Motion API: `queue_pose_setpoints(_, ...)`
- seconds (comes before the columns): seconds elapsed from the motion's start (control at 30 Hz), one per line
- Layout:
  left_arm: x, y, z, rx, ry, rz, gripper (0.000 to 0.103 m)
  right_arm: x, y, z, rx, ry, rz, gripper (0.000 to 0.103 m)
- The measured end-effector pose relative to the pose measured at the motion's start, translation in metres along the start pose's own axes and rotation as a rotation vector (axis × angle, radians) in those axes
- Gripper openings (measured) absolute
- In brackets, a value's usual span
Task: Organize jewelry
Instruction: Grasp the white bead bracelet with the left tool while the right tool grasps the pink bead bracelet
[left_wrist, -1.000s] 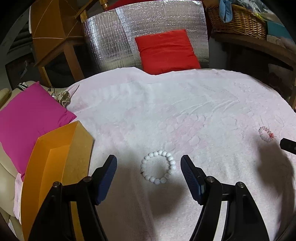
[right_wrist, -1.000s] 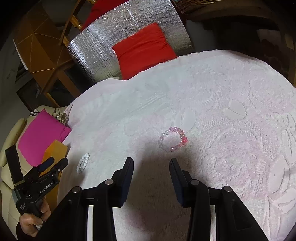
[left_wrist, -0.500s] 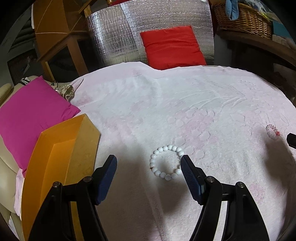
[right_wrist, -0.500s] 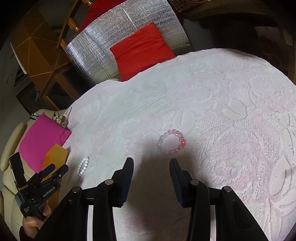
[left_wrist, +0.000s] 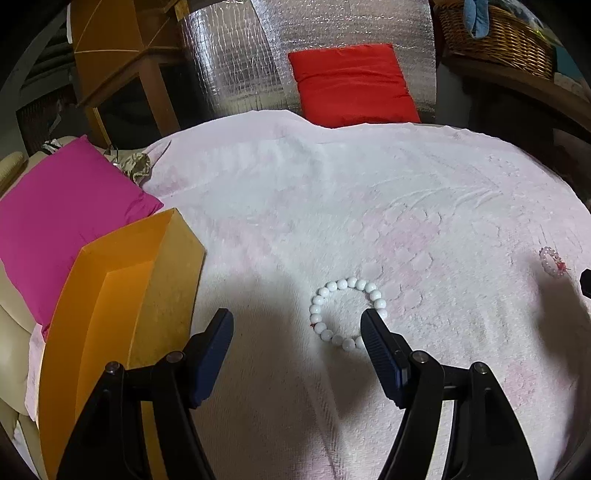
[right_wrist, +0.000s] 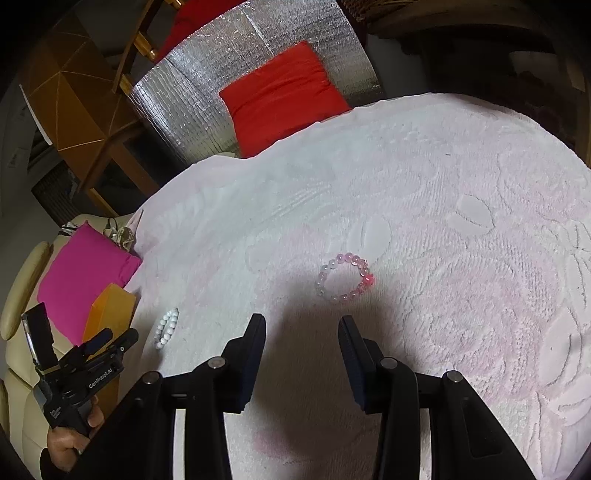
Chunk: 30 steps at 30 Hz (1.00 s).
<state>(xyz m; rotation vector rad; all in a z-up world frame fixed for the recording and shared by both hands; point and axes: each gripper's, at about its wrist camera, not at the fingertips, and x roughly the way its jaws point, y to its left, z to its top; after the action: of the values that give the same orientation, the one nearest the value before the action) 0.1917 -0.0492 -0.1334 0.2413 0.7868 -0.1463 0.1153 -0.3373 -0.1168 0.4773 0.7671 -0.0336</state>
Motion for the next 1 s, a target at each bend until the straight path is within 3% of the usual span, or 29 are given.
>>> queue_pose_setpoints(0.23,0.005,0.007,-0.001,-0.015,0.020,-0.002,0.072,0.004,0.000,0.004,-0.017,0.010,-0.028,0.044)
queue_pose_setpoints(0.67,0.025,0.028,-0.003,-0.089,0.096,-0.021,0.072,0.024,-0.024,0.029,0.064,0.006,-0.025,0.044)
queue_pose_setpoints(1.0,0.032,0.025,-0.005,-0.071,0.115,-0.039,0.072,0.046,-0.019,0.035,0.038,0.048,-0.065,0.044)
